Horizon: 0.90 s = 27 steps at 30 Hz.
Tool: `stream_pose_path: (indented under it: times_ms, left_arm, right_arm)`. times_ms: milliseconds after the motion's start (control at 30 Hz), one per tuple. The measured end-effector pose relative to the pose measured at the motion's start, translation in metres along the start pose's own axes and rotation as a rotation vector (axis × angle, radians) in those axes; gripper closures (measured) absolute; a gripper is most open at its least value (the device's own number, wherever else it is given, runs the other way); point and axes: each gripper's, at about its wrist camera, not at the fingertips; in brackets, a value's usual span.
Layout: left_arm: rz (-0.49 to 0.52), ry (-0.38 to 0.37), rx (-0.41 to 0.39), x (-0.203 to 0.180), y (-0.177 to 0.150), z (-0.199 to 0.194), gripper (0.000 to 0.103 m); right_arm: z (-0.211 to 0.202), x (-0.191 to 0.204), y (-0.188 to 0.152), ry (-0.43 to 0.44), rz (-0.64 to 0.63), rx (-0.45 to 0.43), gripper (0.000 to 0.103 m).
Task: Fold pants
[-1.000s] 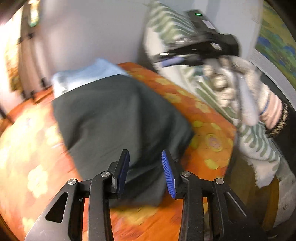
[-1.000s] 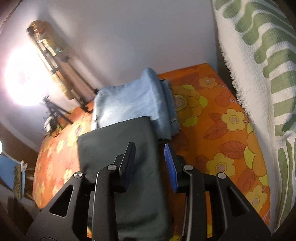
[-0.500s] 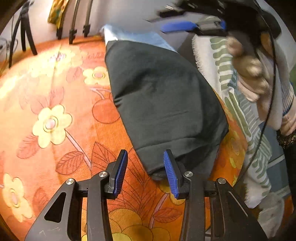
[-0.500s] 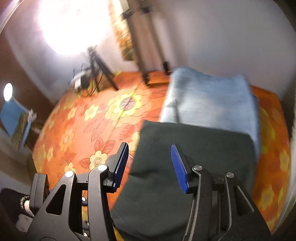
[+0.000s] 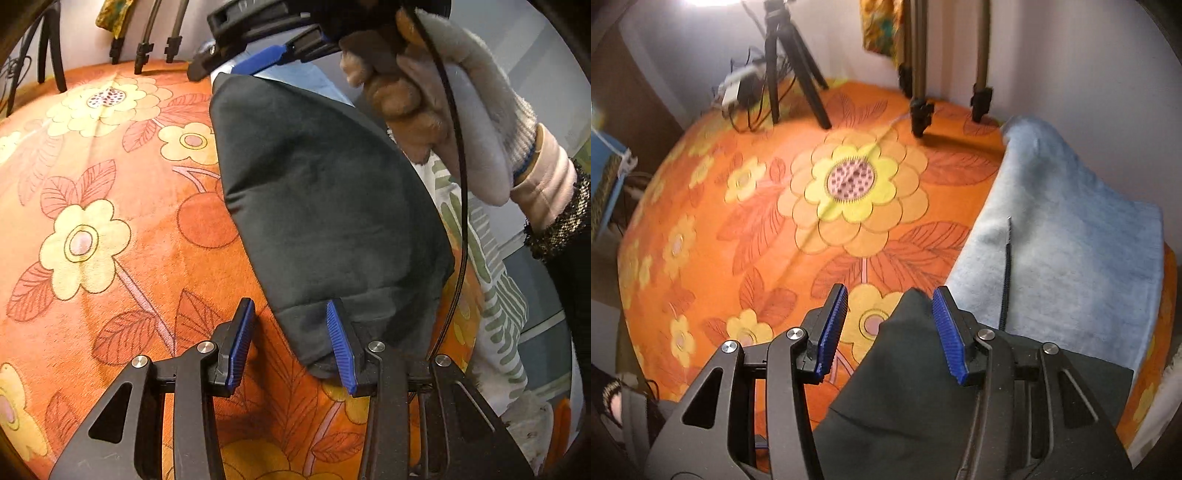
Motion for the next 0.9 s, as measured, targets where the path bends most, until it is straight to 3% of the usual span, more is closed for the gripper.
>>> stream_pose_path:
  times_ms: [67,100,133,167,267,400,600,733,833,900]
  left_arm:
    - [0.001,-0.002,-0.003,-0.001,0.001,0.0,0.068]
    - [0.004,-0.001,-0.004,-0.002,0.001,0.001,0.074]
    - [0.008,-0.001,0.001,-0.003,0.001,0.003,0.09]
    - [0.013,0.0,0.001,-0.004,0.0,0.004,0.093]
    - [0.049,0.012,-0.012,-0.013,-0.004,0.004,0.097]
    - [0.097,0.028,-0.008,-0.023,-0.007,0.002,0.098]
    - [0.136,0.063,0.037,-0.033,-0.01,0.0,0.098]
    - [0.185,0.099,0.029,-0.041,-0.012,-0.012,0.096]
    - [0.211,0.133,0.01,-0.047,-0.009,-0.025,0.096]
    - [0.232,0.159,-0.018,-0.051,-0.005,-0.039,0.096]
  right_arm:
    - [0.004,0.002,-0.003,-0.016,-0.028,0.01,0.054]
    - [0.004,0.003,-0.005,-0.013,-0.034,0.014,0.063]
    - [0.003,0.003,-0.006,-0.021,-0.04,0.011,0.069]
    - [0.003,0.002,-0.007,-0.032,-0.043,0.01,0.082]
    - [-0.002,-0.004,-0.007,-0.034,-0.013,-0.006,0.093]
    - [-0.003,-0.005,-0.007,-0.073,0.003,-0.032,0.097]
    - [0.003,-0.012,-0.005,-0.129,0.079,-0.039,0.097]
    - [-0.019,-0.03,-0.01,-0.13,0.192,-0.111,0.095]
    - [-0.045,-0.043,-0.02,-0.134,0.261,-0.169,0.088]
    - [-0.061,-0.049,-0.027,-0.117,0.299,-0.198,0.075]
Point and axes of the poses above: each gripper's, at about its wrist camera, not at the fingertips, and z roughly the way its jaws point, x to its left, y to its top, and after that the axes turned 6 degrees about -y, right-handed
